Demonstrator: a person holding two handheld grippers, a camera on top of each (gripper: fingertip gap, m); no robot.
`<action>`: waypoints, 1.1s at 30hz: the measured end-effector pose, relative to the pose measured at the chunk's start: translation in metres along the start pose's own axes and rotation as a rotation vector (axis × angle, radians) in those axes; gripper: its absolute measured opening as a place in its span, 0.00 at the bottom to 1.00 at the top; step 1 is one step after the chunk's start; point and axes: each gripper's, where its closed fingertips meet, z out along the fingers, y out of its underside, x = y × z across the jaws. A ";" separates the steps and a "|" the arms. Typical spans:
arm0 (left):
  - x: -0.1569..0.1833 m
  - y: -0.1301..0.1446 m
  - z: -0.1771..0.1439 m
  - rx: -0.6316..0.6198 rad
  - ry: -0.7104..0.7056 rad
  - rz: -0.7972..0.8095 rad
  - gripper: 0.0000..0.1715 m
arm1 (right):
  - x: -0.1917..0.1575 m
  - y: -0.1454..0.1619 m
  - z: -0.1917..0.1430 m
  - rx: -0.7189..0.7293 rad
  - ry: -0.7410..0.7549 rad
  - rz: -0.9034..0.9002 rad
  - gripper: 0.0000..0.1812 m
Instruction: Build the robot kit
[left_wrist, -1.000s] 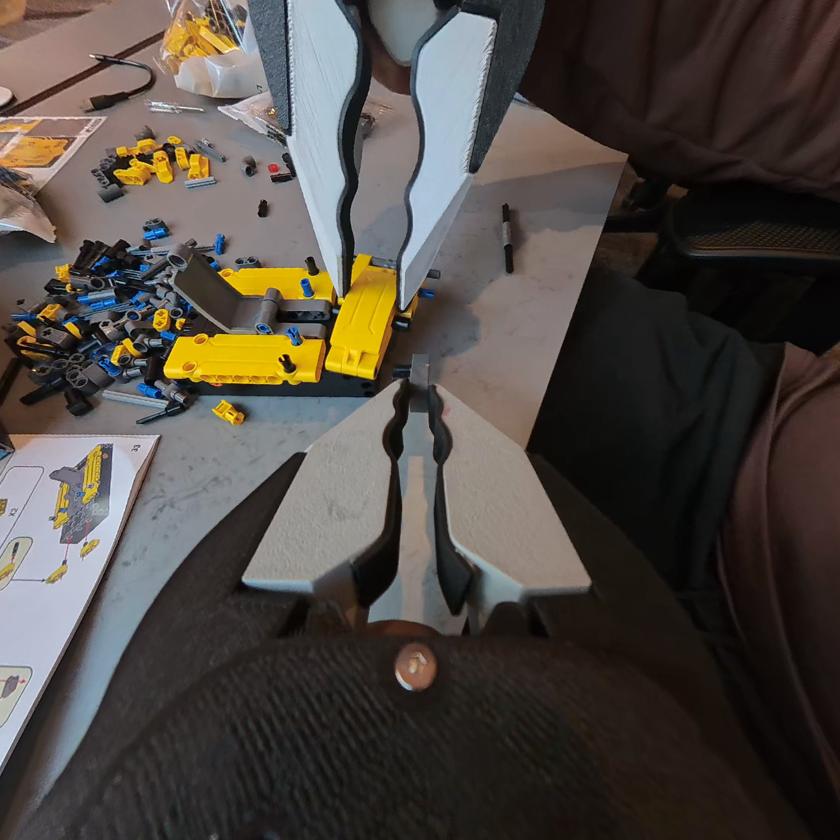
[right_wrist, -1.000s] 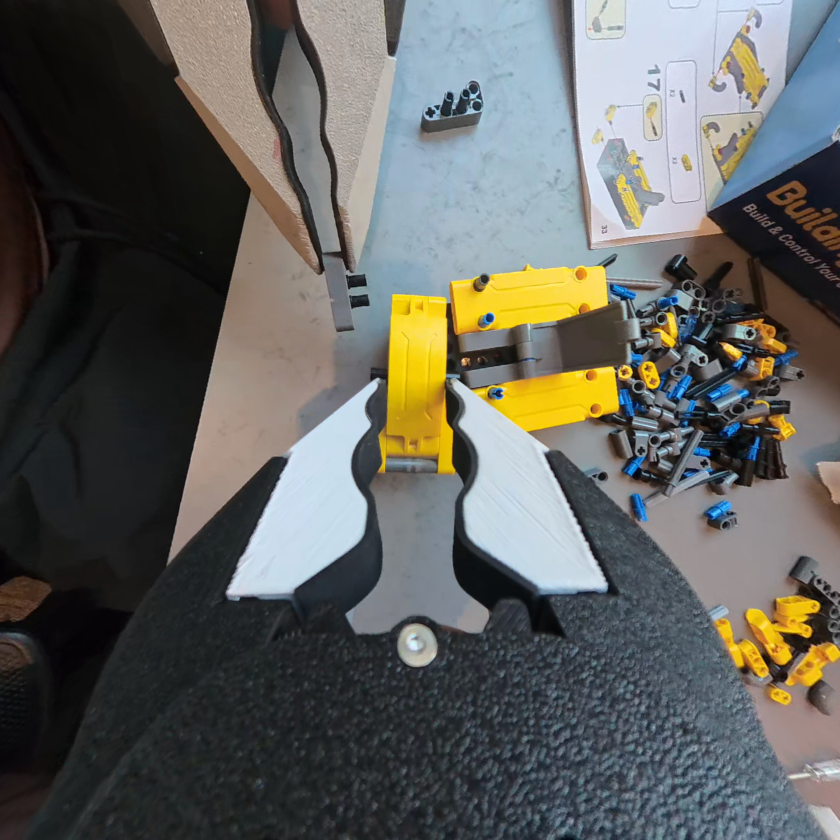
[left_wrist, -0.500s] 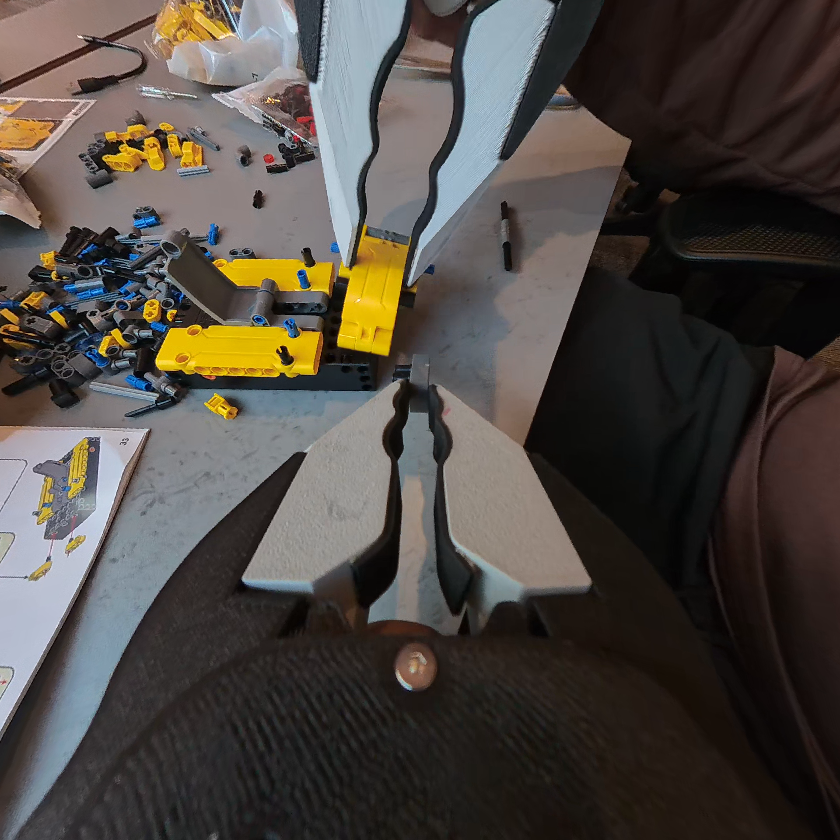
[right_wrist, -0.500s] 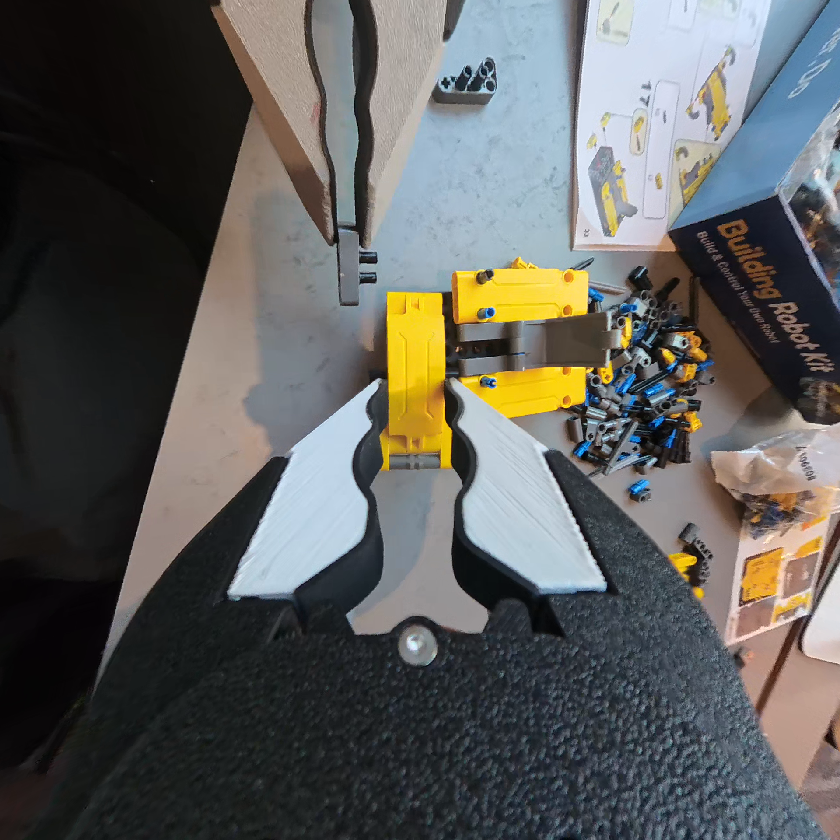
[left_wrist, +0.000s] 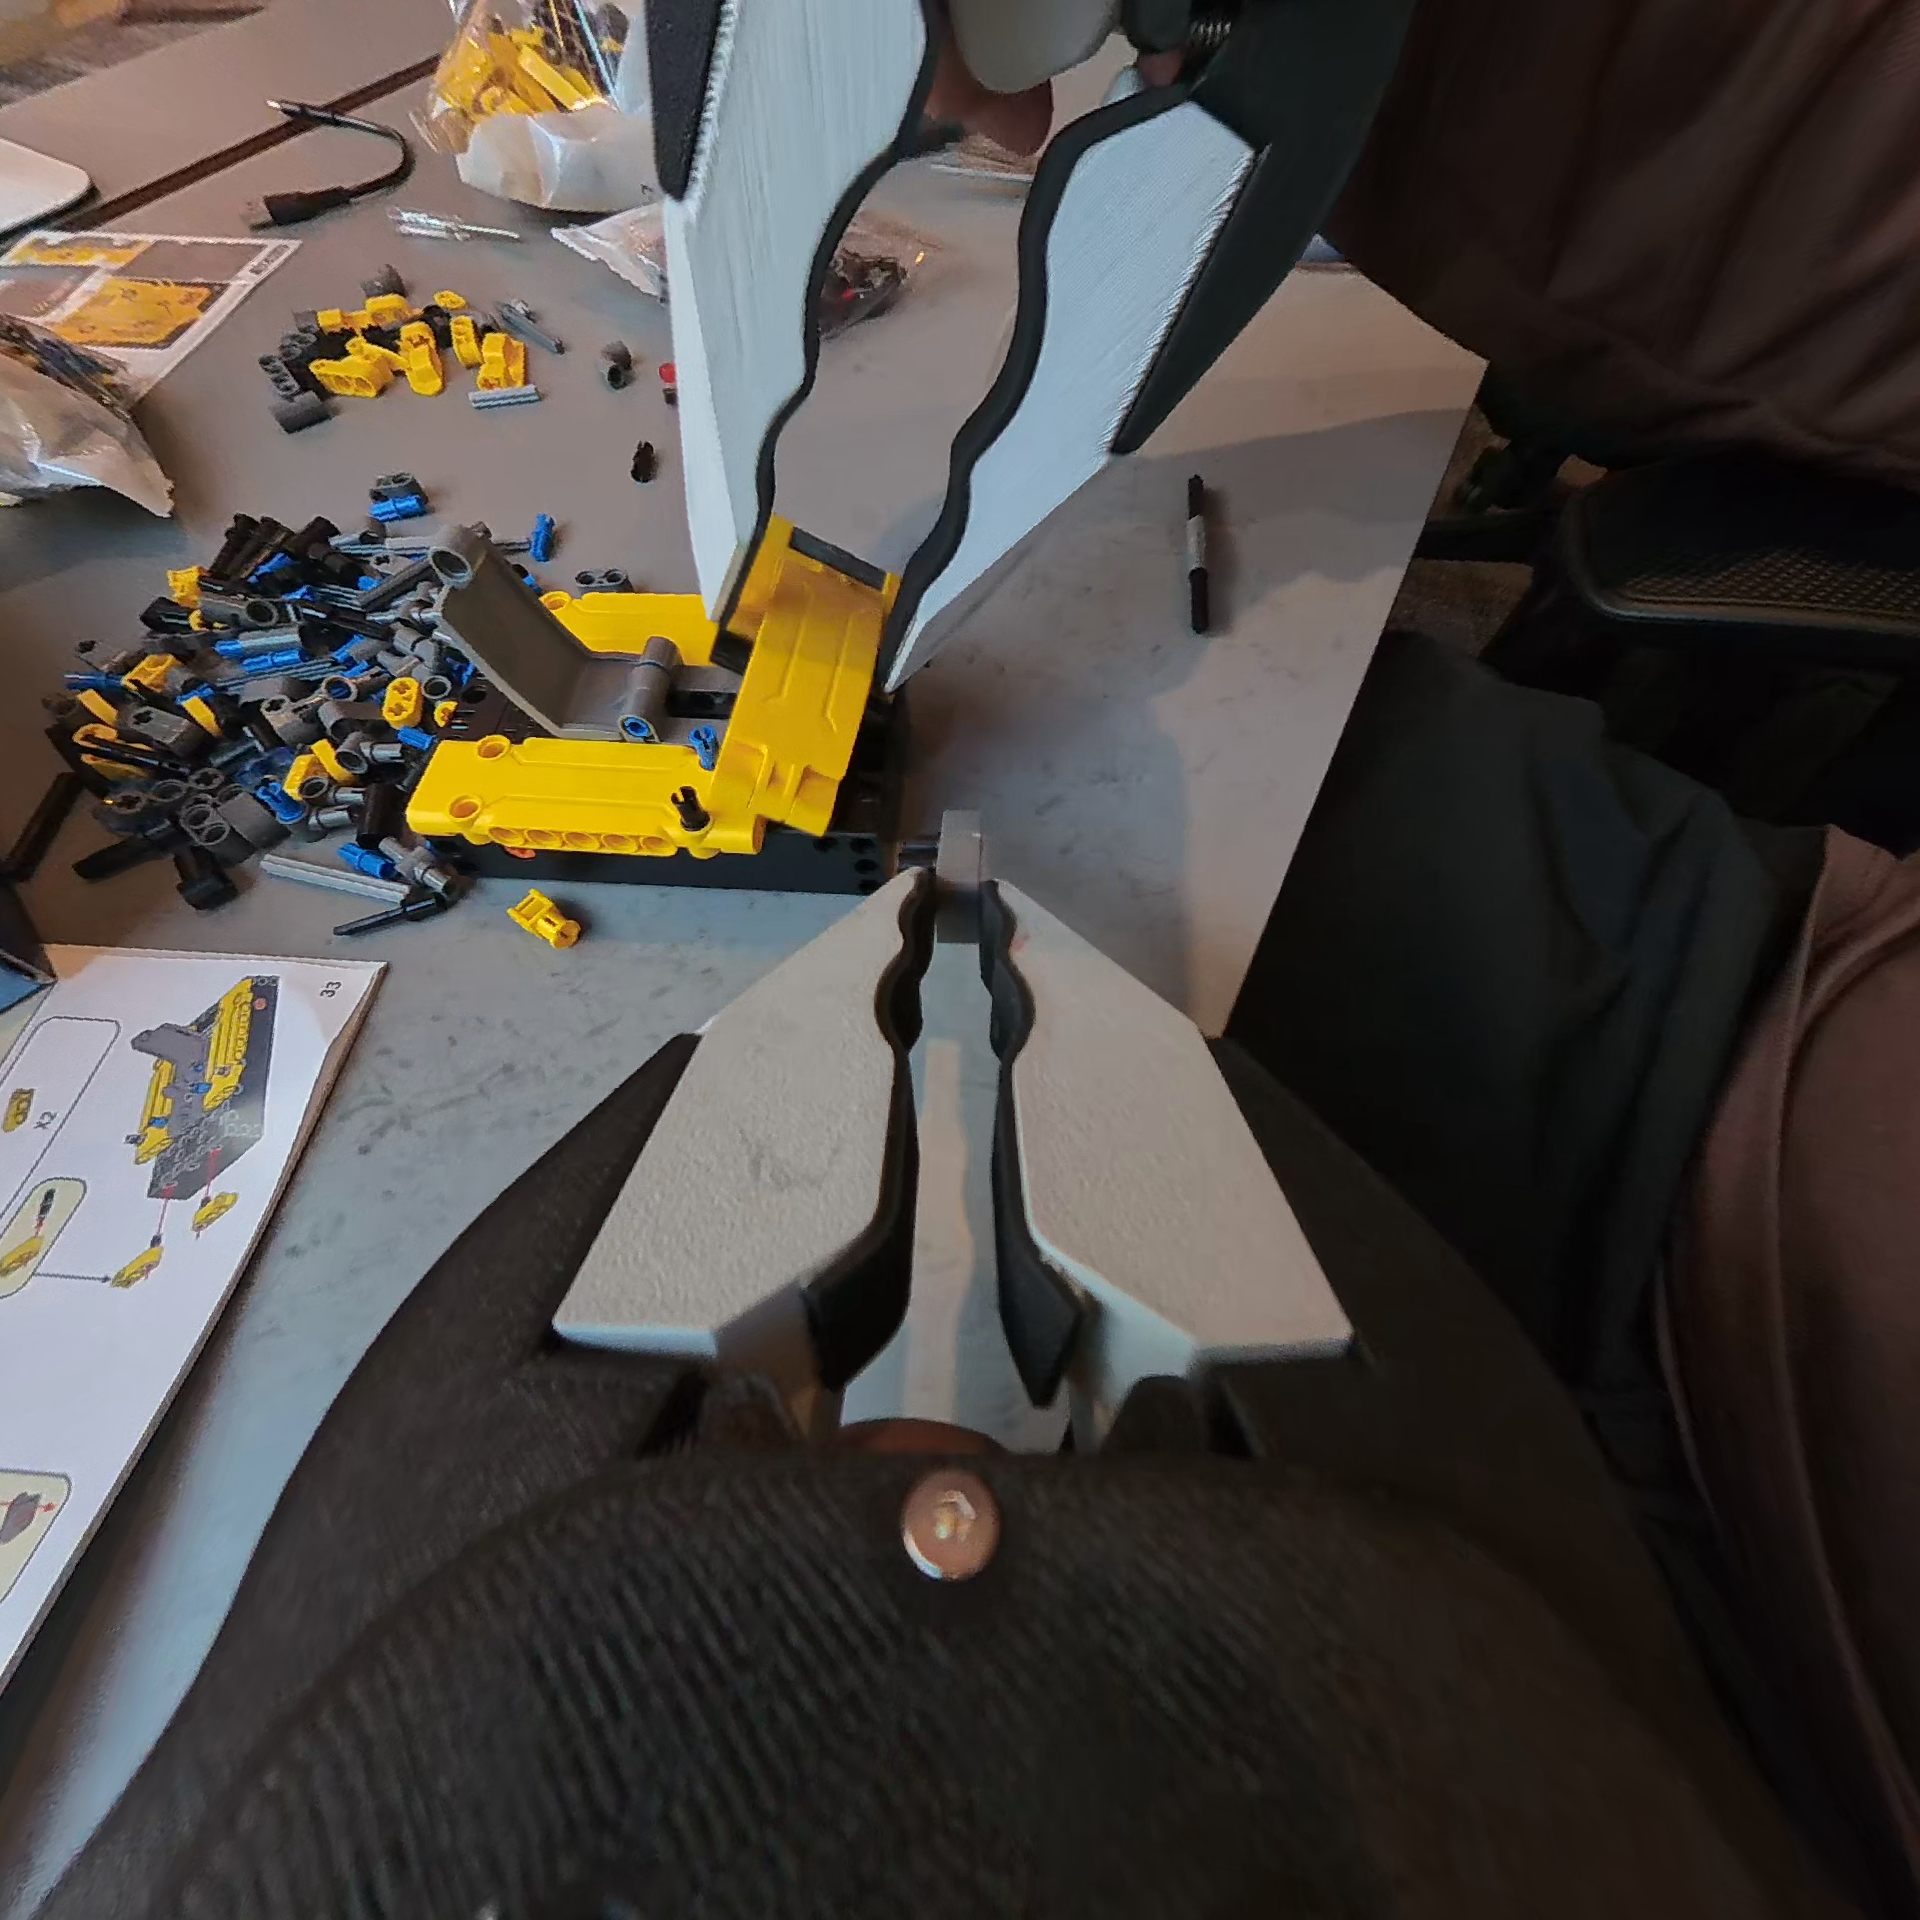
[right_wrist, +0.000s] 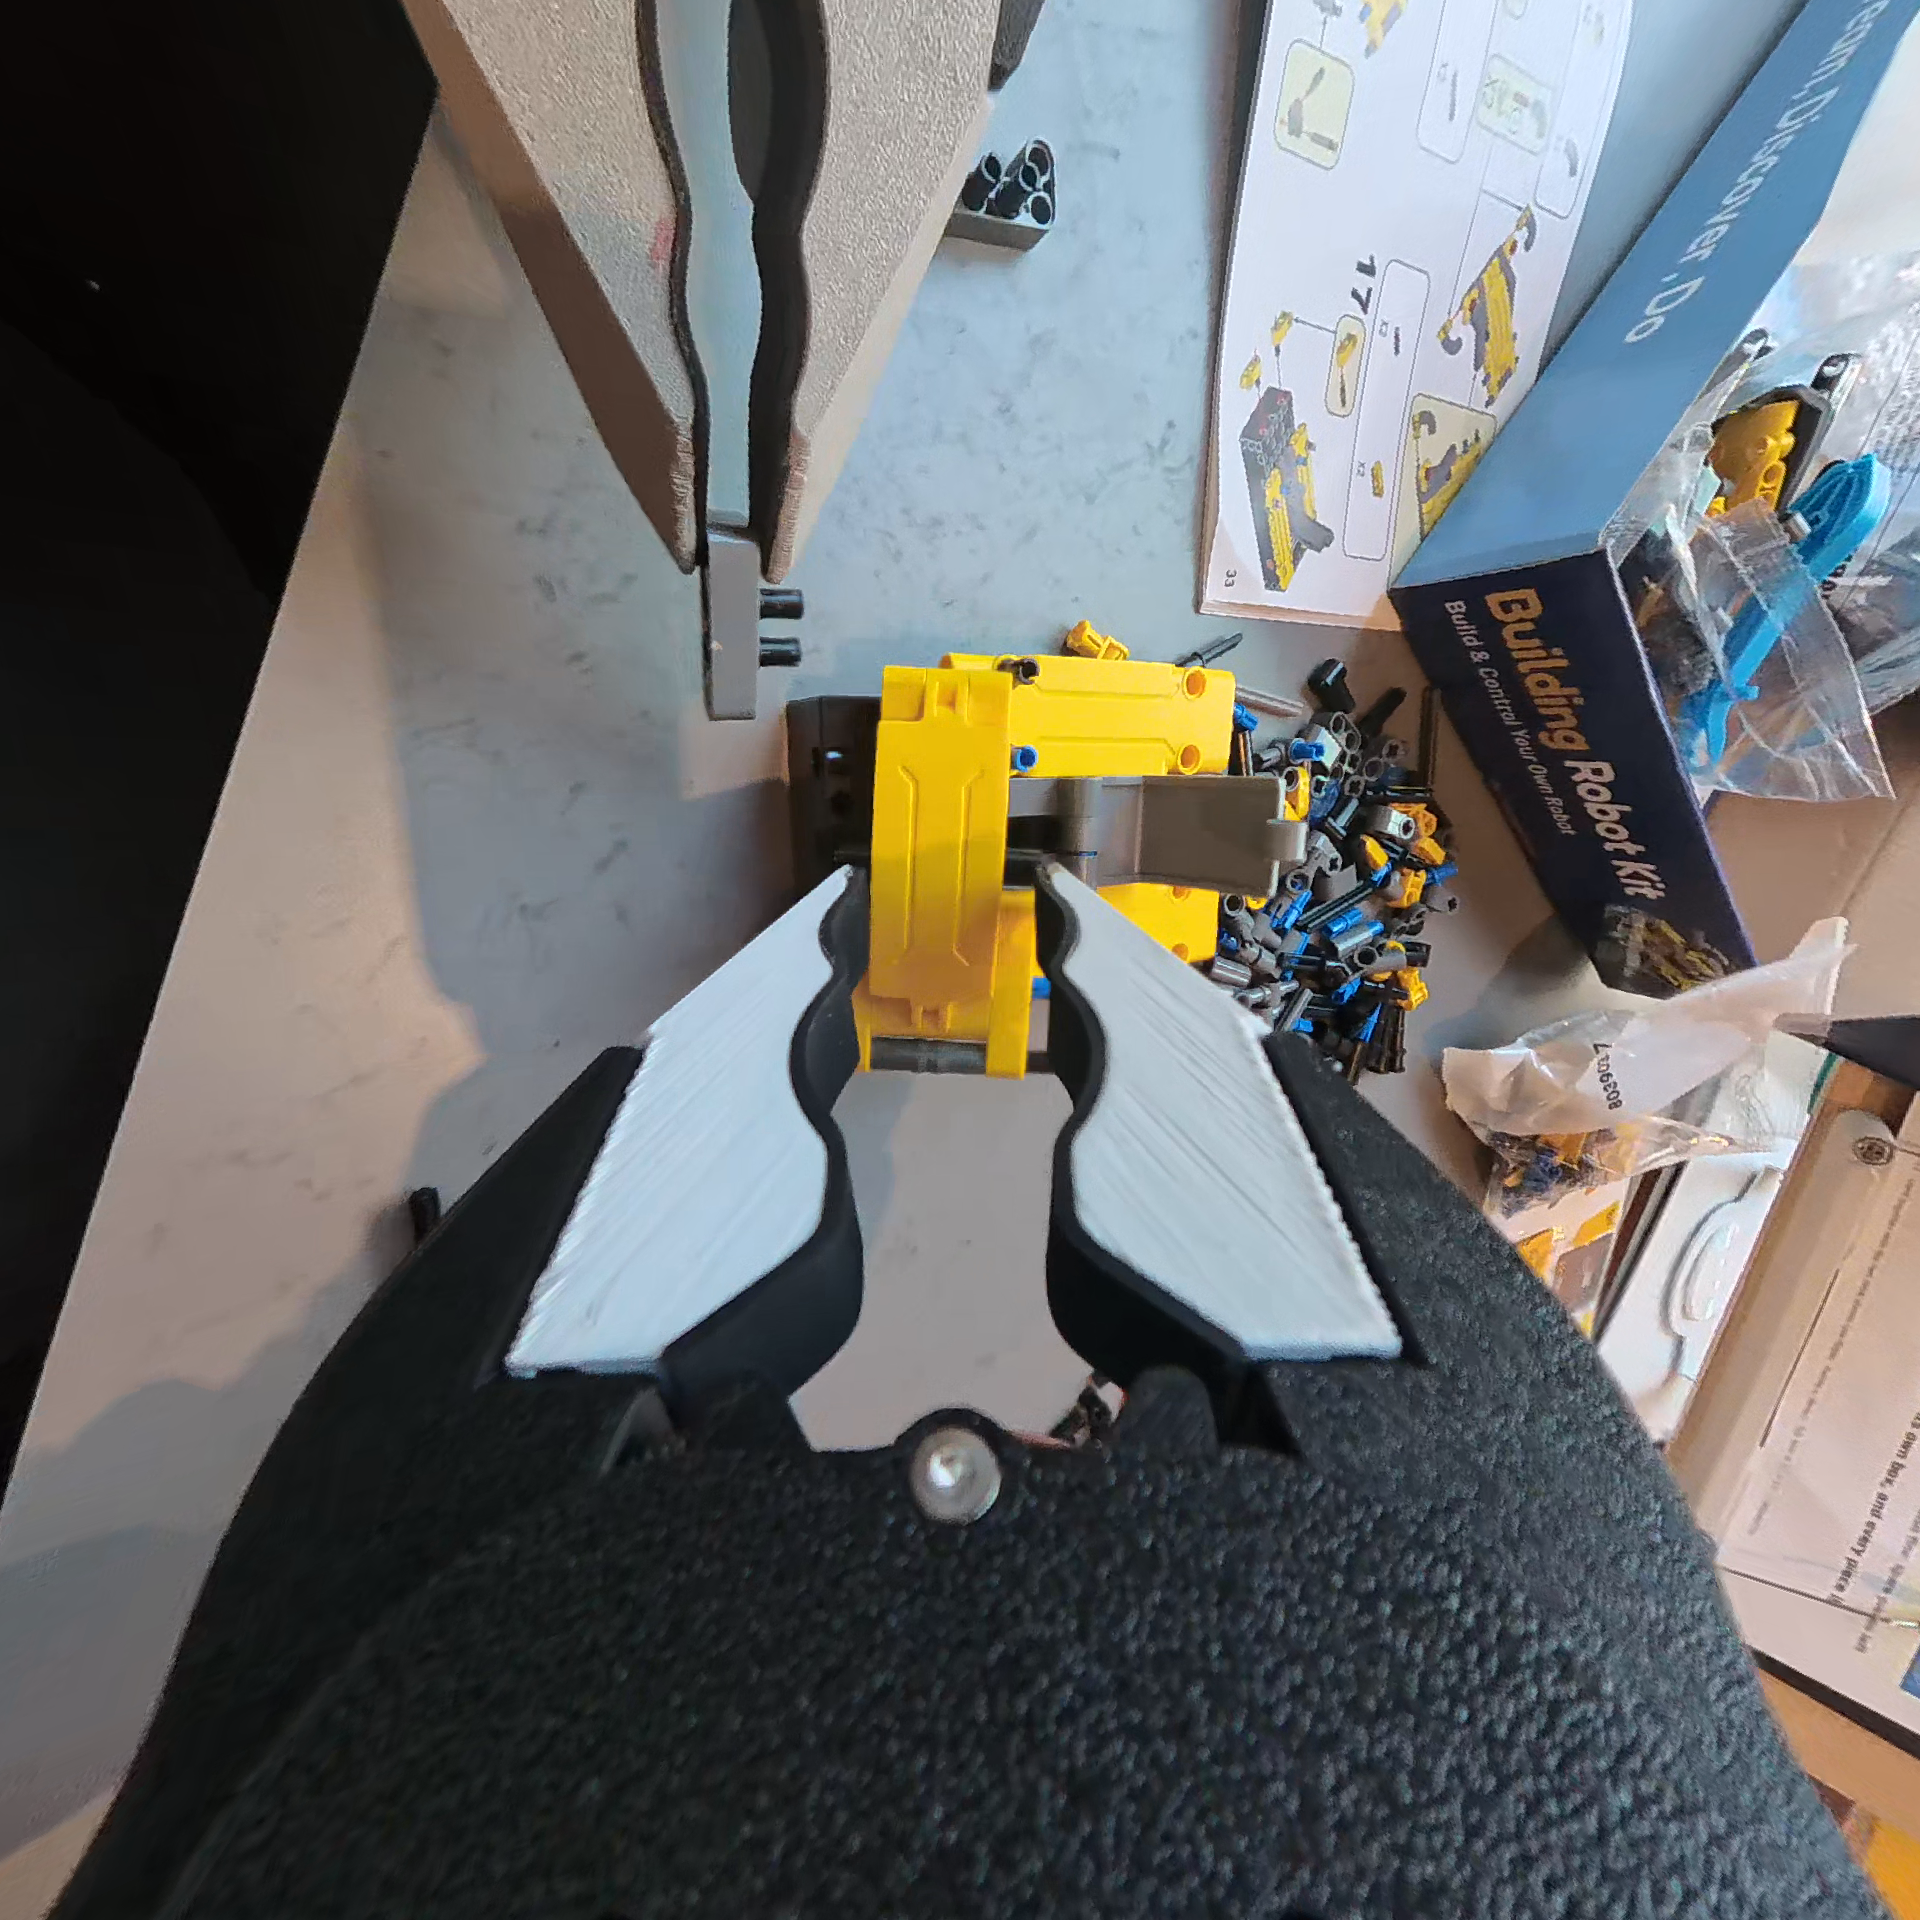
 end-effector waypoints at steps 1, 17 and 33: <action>-0.001 0.000 0.000 0.003 -0.007 -0.001 0.03 | -0.001 0.000 -0.001 0.008 -0.003 0.009 0.17; 0.002 -0.001 0.004 -0.003 -0.030 0.031 0.03 | -0.003 -0.011 0.005 0.046 0.007 -0.029 0.14; 0.003 -0.001 0.004 -0.005 -0.025 0.030 0.03 | 0.007 -0.008 0.003 -0.021 0.109 -0.091 0.16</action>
